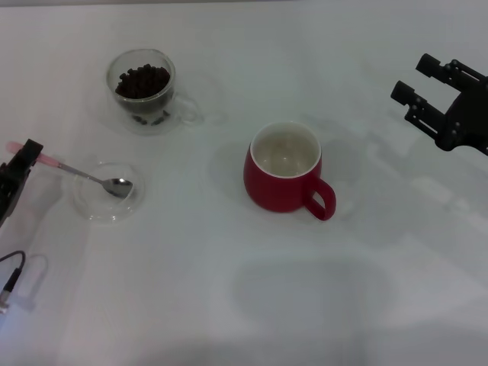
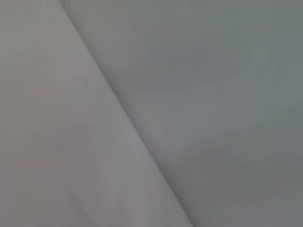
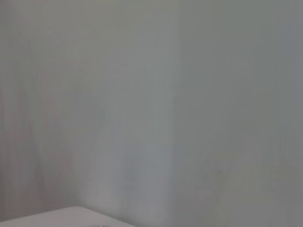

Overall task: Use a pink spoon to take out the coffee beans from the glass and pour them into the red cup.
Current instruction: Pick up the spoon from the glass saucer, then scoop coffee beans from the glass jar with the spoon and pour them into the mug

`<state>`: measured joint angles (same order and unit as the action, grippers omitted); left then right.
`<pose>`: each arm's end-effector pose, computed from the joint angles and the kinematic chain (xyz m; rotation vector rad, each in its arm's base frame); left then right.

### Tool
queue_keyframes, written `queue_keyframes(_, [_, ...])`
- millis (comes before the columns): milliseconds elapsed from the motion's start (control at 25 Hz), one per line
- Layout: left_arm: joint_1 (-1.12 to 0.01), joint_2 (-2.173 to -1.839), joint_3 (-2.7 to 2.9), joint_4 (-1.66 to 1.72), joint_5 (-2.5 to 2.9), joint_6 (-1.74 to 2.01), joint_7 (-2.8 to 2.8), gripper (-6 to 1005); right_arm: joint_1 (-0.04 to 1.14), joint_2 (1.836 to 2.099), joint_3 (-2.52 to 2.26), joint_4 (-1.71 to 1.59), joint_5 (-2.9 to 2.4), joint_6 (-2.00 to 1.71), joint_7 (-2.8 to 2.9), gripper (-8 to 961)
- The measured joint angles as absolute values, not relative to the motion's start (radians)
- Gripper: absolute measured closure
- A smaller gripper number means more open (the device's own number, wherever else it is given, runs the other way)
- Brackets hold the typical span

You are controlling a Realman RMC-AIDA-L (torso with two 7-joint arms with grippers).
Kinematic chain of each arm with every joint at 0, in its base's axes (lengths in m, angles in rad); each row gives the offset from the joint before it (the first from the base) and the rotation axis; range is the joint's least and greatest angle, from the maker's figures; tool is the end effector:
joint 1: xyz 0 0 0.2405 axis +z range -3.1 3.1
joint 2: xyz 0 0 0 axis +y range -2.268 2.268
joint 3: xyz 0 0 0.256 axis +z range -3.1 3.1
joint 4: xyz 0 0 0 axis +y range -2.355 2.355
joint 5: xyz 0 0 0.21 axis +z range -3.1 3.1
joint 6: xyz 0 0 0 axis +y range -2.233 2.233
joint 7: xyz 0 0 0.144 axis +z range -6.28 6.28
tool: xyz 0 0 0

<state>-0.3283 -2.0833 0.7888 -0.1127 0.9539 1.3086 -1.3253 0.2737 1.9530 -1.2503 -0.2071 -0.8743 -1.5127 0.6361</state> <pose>-0.3634 0.2473 -0.0481 -1.3814 -1.6362 -1.2910 0.3363 0.2637 0.0148 -2.1483 0.4109 0.9228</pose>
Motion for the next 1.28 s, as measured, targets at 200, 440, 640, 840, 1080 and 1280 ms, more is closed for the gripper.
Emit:
queue_keyframes(200, [-0.321, -2.080, 0.792, -0.108, 0.954, 1.325, -1.325, 877, 0.267, 1.958, -1.250, -0.207, -0.874, -1.512, 0.617, 364])
queue_keyframes(440, [-0.275, -2.081, 0.790, -0.063, 0.954, 1.404, -1.242, 877, 0.271, 1.959, -1.250, -0.207, -0.872, -1.505, 0.607, 364])
queue_keyframes(640, [-0.273, -2.080, 0.798, -0.023, 0.963, 1.486, -1.184, 876, 0.282, 1.960, -1.250, -0.207, -0.873, -1.502, 0.601, 364])
queue_keyframes(840, [-0.277, -2.076, 0.802, 0.046, 0.999, 1.526, -1.186, 876, 0.287, 1.966, -1.254, -0.207, -0.873, -1.501, 0.593, 364])
queue_keyframes(1080, [-0.312, -2.058, 0.802, 0.189, 1.125, 1.473, -1.314, 876, 0.287, 1.974, -1.250, -0.219, -0.874, -1.499, 0.586, 364])
queue_keyframes(1280, [-0.362, -2.044, 0.802, 0.297, 1.230, 1.403, -1.465, 876, 0.287, 1.976, -1.249, -0.221, -0.868, -1.506, 0.585, 364])
